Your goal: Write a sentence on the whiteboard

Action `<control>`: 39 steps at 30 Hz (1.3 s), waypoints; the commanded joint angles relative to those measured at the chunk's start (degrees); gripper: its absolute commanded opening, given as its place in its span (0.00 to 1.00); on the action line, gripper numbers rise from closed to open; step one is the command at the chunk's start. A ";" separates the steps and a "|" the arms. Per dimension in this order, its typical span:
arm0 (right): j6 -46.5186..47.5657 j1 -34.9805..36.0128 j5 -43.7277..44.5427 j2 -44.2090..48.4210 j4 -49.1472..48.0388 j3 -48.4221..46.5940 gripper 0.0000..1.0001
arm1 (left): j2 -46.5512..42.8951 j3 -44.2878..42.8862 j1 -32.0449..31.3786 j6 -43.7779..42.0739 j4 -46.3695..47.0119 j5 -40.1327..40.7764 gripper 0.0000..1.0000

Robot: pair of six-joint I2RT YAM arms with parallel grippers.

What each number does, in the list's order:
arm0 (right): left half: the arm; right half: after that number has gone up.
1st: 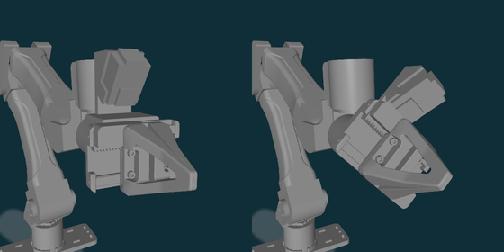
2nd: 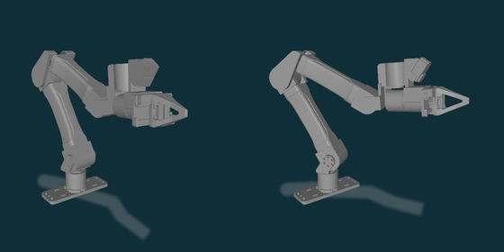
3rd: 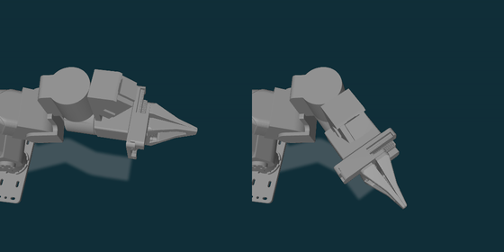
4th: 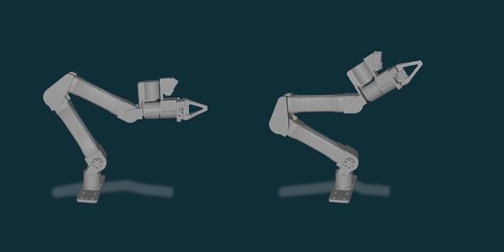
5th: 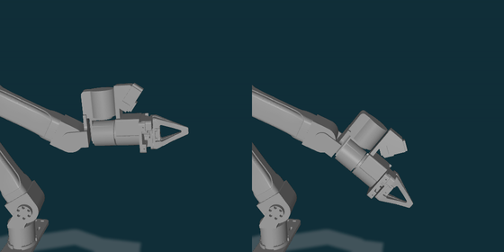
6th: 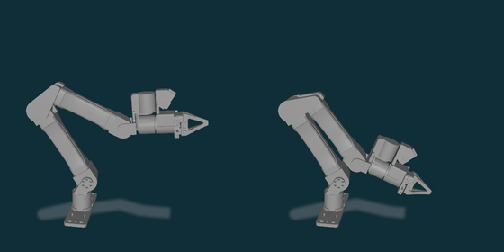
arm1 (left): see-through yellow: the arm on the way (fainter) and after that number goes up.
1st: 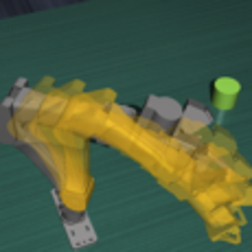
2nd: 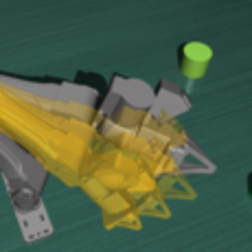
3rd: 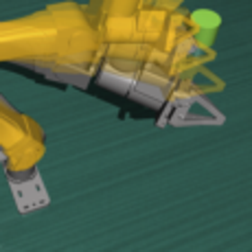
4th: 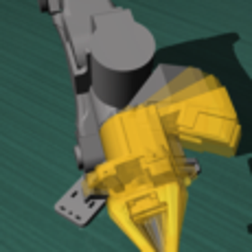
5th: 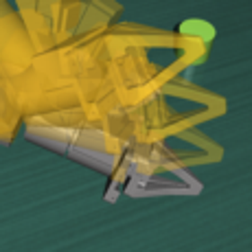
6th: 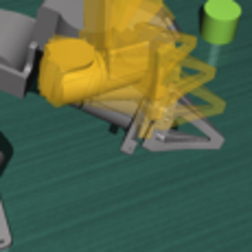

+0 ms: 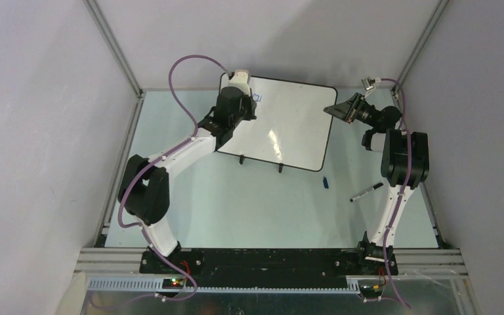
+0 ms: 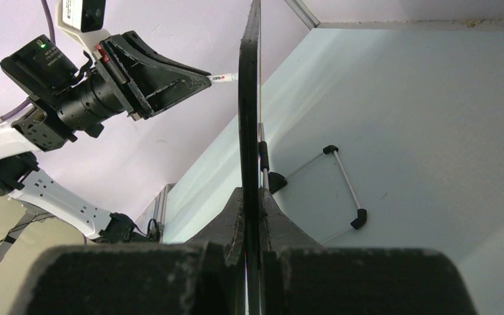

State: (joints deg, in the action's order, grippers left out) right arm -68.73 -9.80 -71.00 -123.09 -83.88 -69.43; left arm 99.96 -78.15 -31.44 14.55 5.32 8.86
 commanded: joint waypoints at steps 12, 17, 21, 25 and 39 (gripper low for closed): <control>-1.58 -0.39 -0.18 4.35 -2.44 -0.46 0.00 | -0.71 -3.53 -0.73 -1.02 -0.81 2.13 0.00; -1.54 -0.39 -0.19 4.35 -2.45 -0.49 0.00 | -0.36 -4.20 -0.68 -1.25 -0.71 2.59 0.00; -1.53 -0.38 -0.18 4.37 -2.41 -0.45 0.00 | -0.17 -4.78 -0.72 -1.27 -0.33 2.42 0.00; -1.57 -0.39 -0.19 4.35 -2.41 -0.49 0.00 | 0.34 -5.59 -0.72 -1.27 -0.61 1.81 0.00; -1.58 -0.39 -0.27 4.35 -2.49 -0.45 0.00 | 1.22 -6.58 -0.73 -0.90 -0.58 0.64 0.00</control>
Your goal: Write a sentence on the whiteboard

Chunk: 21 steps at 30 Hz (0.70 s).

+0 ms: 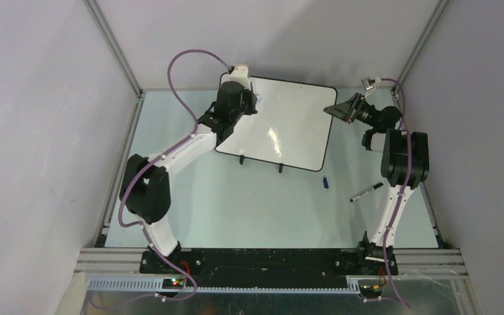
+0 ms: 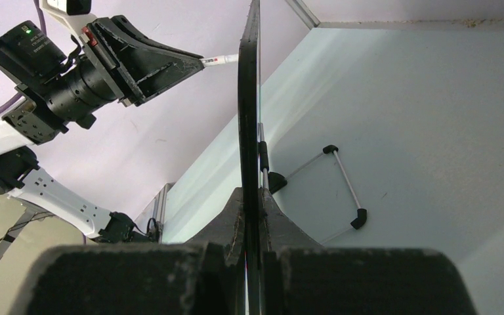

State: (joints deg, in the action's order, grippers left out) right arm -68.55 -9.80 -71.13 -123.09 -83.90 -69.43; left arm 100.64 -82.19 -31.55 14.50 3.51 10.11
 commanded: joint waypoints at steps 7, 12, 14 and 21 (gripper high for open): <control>-1.69 -0.41 -0.06 4.35 -2.44 -0.45 0.00 | 0.75 -2.22 -0.61 -0.24 0.91 -1.25 0.00; -1.73 -0.43 -0.06 4.35 -2.46 -0.49 0.00 | 0.56 -1.75 -0.69 -0.13 0.80 -0.95 0.00; -1.74 -0.44 -0.06 4.35 -2.44 -0.47 0.00 | 0.74 -1.95 -0.70 -0.12 0.68 -1.01 0.00; -1.73 -0.48 -0.02 4.35 -2.43 -0.45 0.00 | 1.22 -2.43 -0.67 0.15 0.20 -1.20 0.00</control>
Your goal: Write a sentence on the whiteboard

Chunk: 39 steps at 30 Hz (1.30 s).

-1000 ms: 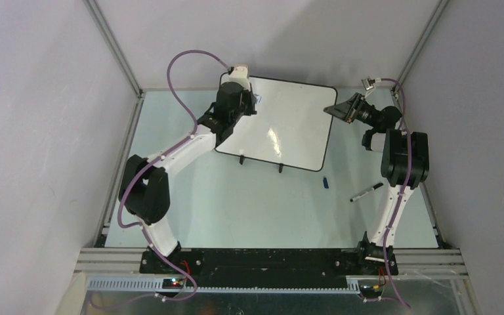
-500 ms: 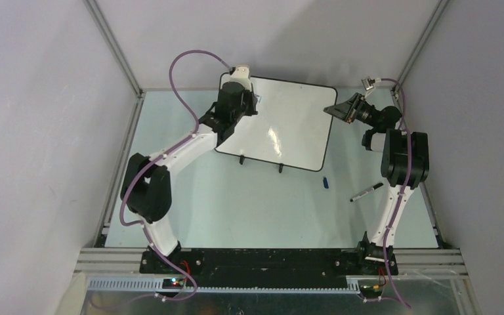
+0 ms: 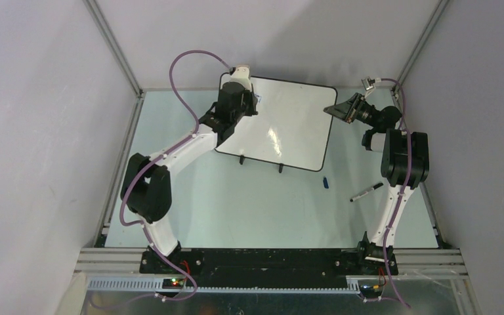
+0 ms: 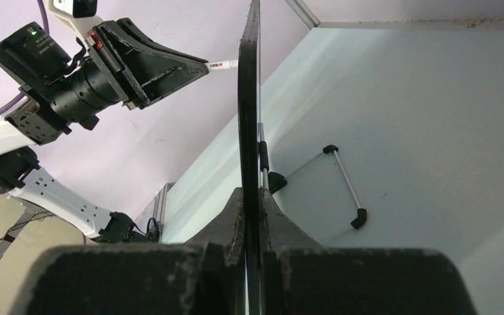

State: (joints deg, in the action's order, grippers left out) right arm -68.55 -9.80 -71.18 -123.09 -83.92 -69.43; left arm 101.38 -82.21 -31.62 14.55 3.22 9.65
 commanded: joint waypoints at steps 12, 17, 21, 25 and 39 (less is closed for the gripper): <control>-1.73 -0.48 0.06 4.34 -2.43 -0.47 0.00 | 0.81 -2.80 -1.09 0.12 0.99 -1.84 0.00; -1.71 -0.48 0.07 4.34 -2.43 -0.45 0.00 | 0.92 -3.22 -1.14 0.13 1.12 -2.37 0.00; -1.74 -0.48 0.03 4.27 -2.46 -0.45 0.00 | 0.90 -3.16 -1.16 0.14 1.09 -2.54 0.00; -1.73 -0.48 -0.03 4.29 -2.43 -0.45 0.00 | 0.51 -2.52 -1.15 0.17 1.14 -2.57 0.00; -1.84 -0.48 -0.01 4.26 -2.43 -0.47 0.00 | -1.28 1.30 -1.53 0.98 1.19 -1.89 0.00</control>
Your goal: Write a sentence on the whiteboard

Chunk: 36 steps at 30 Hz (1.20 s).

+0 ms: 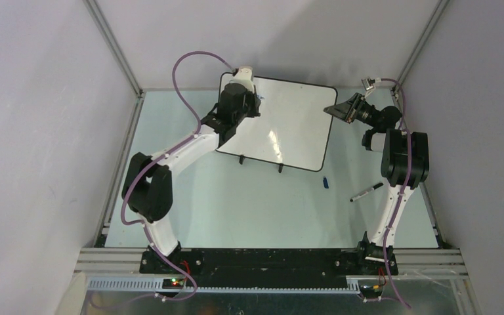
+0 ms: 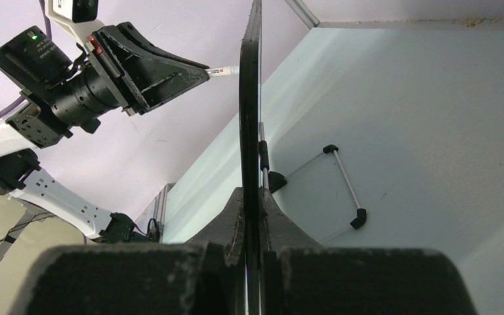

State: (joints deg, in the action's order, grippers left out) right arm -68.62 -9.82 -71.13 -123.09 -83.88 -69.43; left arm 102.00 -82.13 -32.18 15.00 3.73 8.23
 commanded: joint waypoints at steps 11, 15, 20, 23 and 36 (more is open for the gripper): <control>-1.75 -0.46 0.03 4.35 -2.47 -0.49 0.00 | -3.11 3.33 -1.33 0.50 1.00 0.86 0.00; -1.85 -0.46 0.03 4.35 -2.47 -0.45 0.00 | -3.73 4.30 -1.34 0.55 1.35 1.39 0.00; -1.86 -0.46 0.01 4.35 -2.50 -0.49 0.00 | -3.97 4.42 -1.38 0.31 1.37 1.93 0.00; -1.79 -0.39 0.02 4.35 -2.46 -0.46 0.00 | -4.27 4.41 -1.33 0.10 1.64 2.11 0.00; -1.78 -0.30 -0.06 4.28 -2.48 -0.47 0.00 | -8.24 6.28 -1.34 -0.97 6.56 0.17 0.00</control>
State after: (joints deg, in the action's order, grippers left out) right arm -68.60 -9.82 -71.20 -123.09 -83.90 -69.43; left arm 98.41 -76.84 -33.28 14.96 6.11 8.80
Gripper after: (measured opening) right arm 0.069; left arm 0.151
